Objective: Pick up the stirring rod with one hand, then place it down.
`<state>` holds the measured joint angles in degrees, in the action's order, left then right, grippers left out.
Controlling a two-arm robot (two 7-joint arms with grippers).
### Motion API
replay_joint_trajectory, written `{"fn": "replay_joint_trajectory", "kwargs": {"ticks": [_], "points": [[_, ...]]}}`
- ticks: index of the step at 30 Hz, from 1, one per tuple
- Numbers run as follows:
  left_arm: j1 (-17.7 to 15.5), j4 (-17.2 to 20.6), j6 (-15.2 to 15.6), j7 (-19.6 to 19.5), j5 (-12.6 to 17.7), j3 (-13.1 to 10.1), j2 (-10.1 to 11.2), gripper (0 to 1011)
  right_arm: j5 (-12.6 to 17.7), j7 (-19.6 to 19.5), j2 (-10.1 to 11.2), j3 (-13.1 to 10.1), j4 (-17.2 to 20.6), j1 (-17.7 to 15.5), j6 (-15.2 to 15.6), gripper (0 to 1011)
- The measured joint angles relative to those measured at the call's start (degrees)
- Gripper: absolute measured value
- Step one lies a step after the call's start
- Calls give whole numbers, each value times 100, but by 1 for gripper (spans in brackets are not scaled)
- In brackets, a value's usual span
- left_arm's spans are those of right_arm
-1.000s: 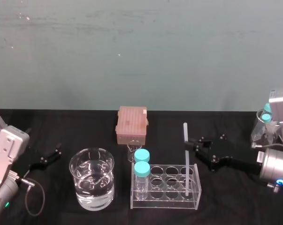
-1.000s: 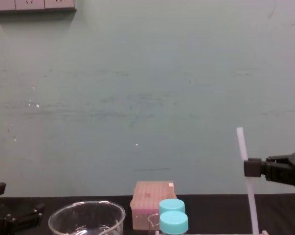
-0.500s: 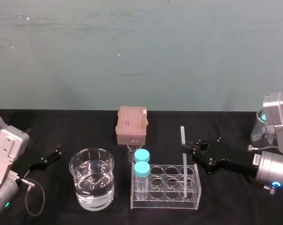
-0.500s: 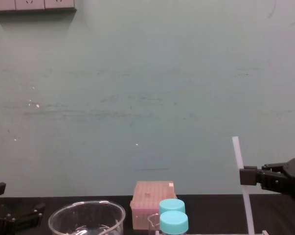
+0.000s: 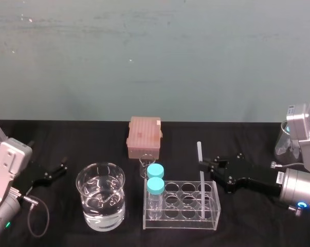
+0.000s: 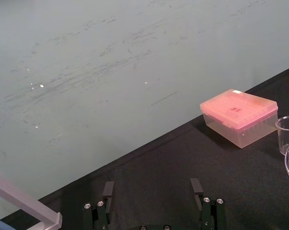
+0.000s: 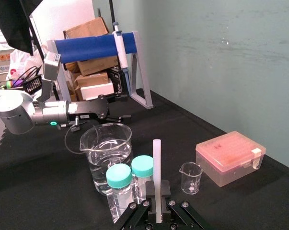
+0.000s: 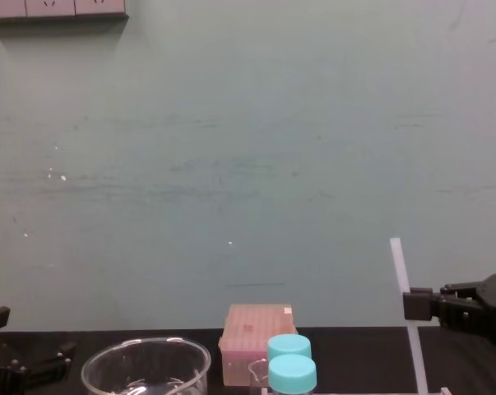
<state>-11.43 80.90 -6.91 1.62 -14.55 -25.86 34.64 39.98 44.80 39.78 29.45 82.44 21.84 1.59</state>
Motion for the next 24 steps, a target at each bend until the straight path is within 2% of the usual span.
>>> {"fn": "replay_joint_trajectory", "kwargs": {"ticks": [24], "points": [[0,0,0,0,0,0,0,1005,-50,-18,19,-1,-4,-47,-8,62]]}}
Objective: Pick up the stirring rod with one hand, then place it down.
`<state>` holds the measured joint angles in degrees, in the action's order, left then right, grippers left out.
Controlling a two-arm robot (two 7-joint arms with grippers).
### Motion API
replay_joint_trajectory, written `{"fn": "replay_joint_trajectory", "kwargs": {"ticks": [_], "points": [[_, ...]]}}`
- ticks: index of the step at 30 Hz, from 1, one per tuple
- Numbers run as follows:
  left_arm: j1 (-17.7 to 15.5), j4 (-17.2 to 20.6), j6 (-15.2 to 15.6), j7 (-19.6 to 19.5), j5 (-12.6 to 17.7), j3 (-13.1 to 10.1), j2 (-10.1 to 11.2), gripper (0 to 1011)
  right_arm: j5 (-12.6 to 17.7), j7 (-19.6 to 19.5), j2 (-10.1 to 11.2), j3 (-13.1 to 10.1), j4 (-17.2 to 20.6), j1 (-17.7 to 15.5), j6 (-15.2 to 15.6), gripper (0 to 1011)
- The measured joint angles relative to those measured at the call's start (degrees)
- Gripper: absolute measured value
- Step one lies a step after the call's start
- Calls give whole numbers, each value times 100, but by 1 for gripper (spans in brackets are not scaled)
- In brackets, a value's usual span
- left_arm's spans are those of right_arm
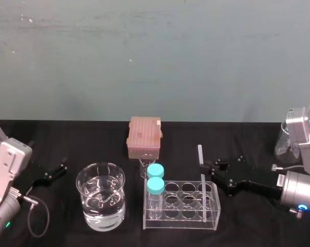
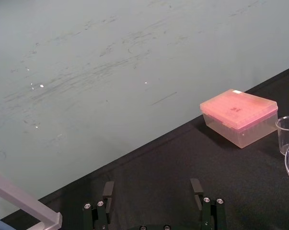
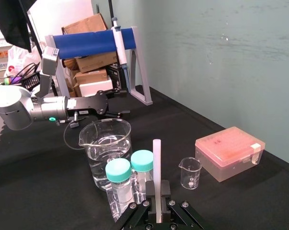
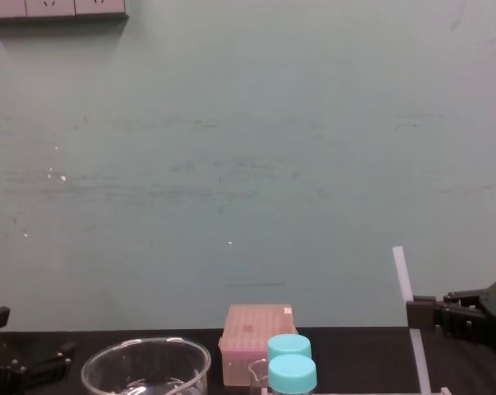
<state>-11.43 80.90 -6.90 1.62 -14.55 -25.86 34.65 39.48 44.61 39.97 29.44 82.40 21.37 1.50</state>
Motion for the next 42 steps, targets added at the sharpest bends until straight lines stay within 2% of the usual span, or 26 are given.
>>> {"fn": "replay_joint_trajectory", "kwargs": {"ticks": [24,30,32,36,37,42], "points": [[0,0,0,0,0,0,0,1005,9,4,0,0,4,2,5,62],[0,0,0,0,0,0,0,1005,12,6,0,0,4,2,6,182],[0,0,0,0,0,0,0,1005,13,7,0,0,4,2,6,278],[0,0,0,0,0,0,0,1005,13,8,0,0,4,2,6,358],[0,0,0,0,0,0,0,1005,13,9,0,0,4,2,6,416],[0,0,0,0,0,0,0,1005,13,9,0,0,4,2,6,579]]}}
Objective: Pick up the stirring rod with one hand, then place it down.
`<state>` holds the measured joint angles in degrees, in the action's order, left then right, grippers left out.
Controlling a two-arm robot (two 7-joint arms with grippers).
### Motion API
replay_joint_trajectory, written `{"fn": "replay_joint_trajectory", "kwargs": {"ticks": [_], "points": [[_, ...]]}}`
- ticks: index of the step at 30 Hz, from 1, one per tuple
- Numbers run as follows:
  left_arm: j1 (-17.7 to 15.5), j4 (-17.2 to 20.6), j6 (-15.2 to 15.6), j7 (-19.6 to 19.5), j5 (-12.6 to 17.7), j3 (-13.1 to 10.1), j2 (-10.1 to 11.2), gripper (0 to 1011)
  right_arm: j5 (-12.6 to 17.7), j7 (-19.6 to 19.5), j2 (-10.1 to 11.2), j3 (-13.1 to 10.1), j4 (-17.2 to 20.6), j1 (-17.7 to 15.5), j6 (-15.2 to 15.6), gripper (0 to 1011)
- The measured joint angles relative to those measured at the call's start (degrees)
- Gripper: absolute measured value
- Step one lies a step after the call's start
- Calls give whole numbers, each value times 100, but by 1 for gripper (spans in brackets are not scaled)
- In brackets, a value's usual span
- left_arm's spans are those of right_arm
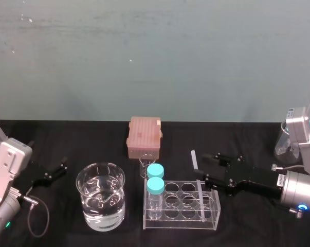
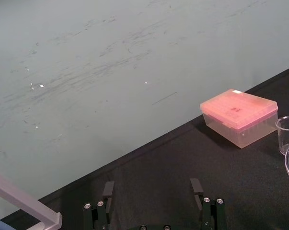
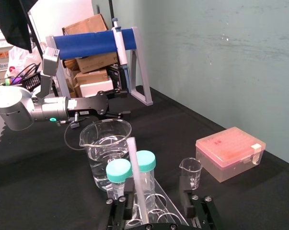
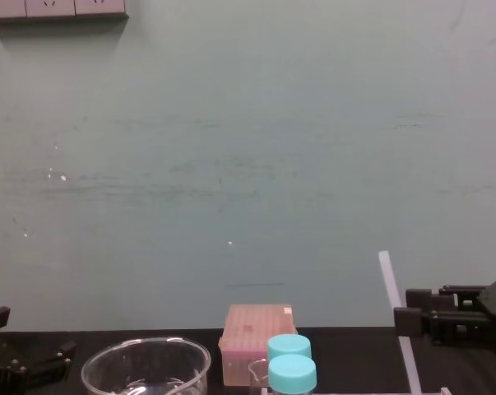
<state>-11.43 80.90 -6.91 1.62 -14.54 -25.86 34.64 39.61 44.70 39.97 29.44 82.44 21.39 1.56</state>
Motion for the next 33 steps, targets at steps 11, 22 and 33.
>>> {"fn": "replay_joint_trajectory", "kwargs": {"ticks": [11,22,33], "points": [[0,0,0,0,0,0,0,1005,0,0,0,0,0,0,0,934],[0,0,0,0,0,0,0,1005,9,4,-1,-4,1,0,-7,1003],[0,0,0,0,0,0,0,1005,553,-12,-296,-450,262,250,-336,1003]]}}
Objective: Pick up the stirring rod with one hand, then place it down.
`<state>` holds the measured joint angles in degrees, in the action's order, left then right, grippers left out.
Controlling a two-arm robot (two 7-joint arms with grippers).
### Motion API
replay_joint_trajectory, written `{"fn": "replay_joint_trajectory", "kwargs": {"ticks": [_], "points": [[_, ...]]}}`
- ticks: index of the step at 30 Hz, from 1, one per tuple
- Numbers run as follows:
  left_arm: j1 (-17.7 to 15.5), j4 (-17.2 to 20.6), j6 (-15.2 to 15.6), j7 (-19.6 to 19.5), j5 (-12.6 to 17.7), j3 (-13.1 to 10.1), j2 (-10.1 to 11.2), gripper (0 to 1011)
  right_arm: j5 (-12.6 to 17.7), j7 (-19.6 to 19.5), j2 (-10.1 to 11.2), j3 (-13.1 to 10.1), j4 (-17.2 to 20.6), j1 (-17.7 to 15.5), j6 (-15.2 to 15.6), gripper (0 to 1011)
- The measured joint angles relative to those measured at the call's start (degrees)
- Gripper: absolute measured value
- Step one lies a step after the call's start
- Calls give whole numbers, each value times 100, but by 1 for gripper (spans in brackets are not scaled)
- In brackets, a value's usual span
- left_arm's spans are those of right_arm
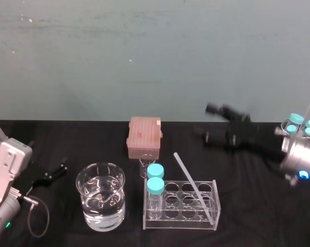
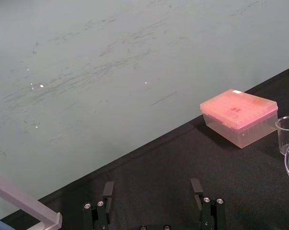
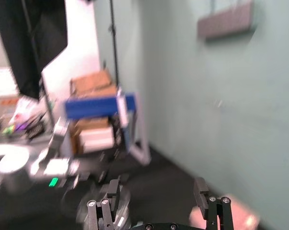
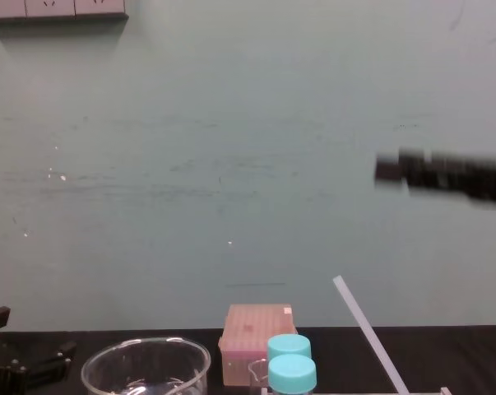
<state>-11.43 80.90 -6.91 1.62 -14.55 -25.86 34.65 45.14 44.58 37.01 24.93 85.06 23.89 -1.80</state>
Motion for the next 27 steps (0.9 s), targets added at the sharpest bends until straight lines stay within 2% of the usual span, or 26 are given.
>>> {"fn": "replay_joint_trajectory", "kwargs": {"ticks": [1,5,6,9,10,11,12,16,18,27], "points": [[0,0,0,0,0,0,0,1005,3,-79,-49,-35,4,42,-28,1003],[0,0,0,0,0,0,0,1005,-263,-864,-350,-201,-15,234,-232,1003],[0,0,0,0,0,0,0,1005,-494,-1285,-493,-247,-49,288,-281,1003],[0,0,0,0,0,0,0,1005,-861,-2021,-700,-295,-107,333,-303,1003],[0,0,0,0,0,0,0,1005,-1126,-2510,-830,-314,-155,341,-295,1003],[0,0,0,0,0,0,0,1005,-1271,-2750,-889,-318,-178,341,-274,1003],[0,0,0,0,0,0,0,1005,-1507,-3192,-995,-326,-217,332,-207,1003],[0,0,0,0,0,0,0,1005,-1920,-3901,-1160,-333,-280,244,1,1003],[0,0,0,0,0,0,0,1005,-2059,-4105,-1201,-329,-293,172,114,1003],[0,0,0,0,0,0,0,1005,-2316,-4280,-1257,-297,-283,-97,424,1002]]}}
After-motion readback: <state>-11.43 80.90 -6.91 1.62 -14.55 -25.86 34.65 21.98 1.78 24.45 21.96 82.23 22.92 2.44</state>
